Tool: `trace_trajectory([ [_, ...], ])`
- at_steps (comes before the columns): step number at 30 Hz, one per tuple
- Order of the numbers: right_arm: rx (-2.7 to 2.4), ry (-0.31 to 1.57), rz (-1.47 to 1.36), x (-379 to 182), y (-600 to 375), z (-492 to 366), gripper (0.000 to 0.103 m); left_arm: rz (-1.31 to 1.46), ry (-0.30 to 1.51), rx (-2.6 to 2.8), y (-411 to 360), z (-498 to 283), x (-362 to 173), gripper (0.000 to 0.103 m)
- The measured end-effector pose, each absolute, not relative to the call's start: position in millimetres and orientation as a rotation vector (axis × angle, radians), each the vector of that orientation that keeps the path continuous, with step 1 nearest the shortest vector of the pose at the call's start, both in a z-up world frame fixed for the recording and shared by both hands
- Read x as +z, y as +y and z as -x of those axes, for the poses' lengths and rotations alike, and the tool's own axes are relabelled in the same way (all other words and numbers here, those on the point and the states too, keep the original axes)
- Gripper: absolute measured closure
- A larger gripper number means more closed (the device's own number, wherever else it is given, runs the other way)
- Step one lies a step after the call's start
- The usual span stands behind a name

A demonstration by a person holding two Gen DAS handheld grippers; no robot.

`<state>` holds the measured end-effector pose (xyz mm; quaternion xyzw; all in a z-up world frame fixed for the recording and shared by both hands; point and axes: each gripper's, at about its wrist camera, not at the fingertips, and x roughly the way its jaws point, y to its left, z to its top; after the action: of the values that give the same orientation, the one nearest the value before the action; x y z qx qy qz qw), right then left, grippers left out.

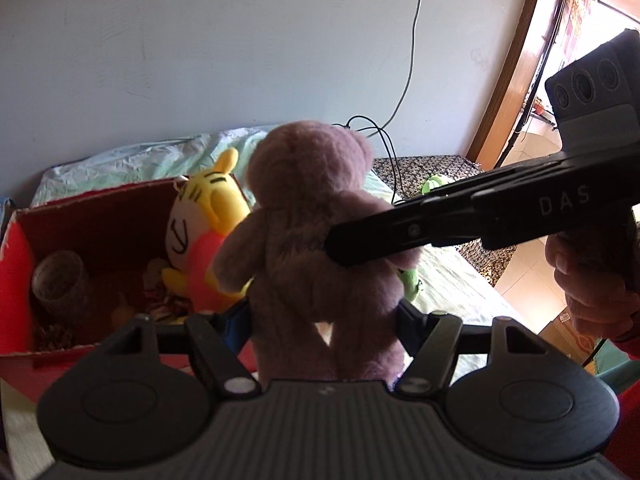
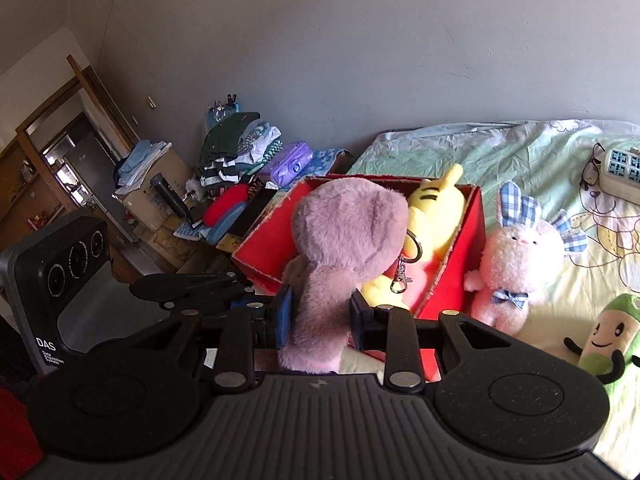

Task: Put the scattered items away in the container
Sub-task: 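Lift the teddy bear with the right gripper and carry it toward the box, then lower the teddy bear into the red box with the right gripper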

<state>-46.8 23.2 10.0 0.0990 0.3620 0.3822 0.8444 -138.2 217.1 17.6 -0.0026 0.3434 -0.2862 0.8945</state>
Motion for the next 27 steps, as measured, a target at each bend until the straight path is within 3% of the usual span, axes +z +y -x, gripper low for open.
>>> trace_trajectory([
  [12, 0.715, 0.672, -0.183, 14.3, 114.3, 34.3, 0.072, -0.034, 0.680, -0.624, 311.1, 107.3, 27.1, 0.033],
  [27, 0.570, 0.762, -0.088, -2.0, 144.6, -17.9, 0.072, 0.109, 0.765, -0.659, 328.7, 36.9, -7.8, 0.033],
])
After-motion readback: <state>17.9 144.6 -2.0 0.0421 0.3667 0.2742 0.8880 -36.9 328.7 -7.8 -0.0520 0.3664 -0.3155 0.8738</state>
